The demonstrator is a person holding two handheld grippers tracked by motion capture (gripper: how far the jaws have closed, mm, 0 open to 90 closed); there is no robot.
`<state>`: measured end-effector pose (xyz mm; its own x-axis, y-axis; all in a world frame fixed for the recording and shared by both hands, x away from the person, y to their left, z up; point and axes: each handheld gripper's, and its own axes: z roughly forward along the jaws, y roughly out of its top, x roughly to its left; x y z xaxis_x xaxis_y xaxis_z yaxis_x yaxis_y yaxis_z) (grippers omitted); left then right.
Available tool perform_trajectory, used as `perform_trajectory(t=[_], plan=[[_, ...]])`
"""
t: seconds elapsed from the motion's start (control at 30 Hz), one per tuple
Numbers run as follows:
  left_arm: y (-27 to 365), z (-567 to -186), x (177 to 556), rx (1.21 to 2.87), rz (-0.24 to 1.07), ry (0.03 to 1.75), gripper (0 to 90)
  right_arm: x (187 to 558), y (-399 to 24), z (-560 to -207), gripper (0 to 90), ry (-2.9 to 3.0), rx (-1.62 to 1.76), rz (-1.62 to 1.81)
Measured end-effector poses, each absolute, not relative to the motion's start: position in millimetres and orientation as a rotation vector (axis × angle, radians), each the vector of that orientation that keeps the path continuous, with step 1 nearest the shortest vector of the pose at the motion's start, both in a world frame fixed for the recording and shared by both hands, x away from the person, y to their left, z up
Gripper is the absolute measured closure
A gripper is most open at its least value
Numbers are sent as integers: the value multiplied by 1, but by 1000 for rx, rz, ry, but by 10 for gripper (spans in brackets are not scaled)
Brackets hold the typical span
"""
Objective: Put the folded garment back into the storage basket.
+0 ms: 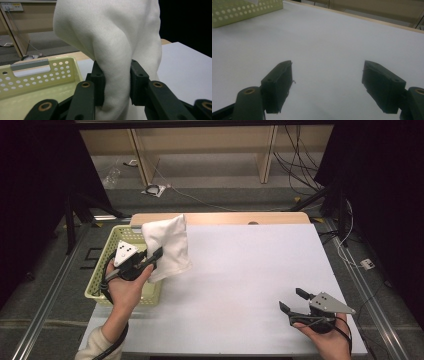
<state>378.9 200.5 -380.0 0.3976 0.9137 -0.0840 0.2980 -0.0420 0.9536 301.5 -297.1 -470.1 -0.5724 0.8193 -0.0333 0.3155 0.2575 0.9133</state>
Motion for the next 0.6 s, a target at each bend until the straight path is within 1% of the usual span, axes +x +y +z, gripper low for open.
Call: perform_trajectory(t=[0.6], plan=[[211,-379,382,1574,731,1130,694,301,-297,-470,253,2023,1024,1290]])
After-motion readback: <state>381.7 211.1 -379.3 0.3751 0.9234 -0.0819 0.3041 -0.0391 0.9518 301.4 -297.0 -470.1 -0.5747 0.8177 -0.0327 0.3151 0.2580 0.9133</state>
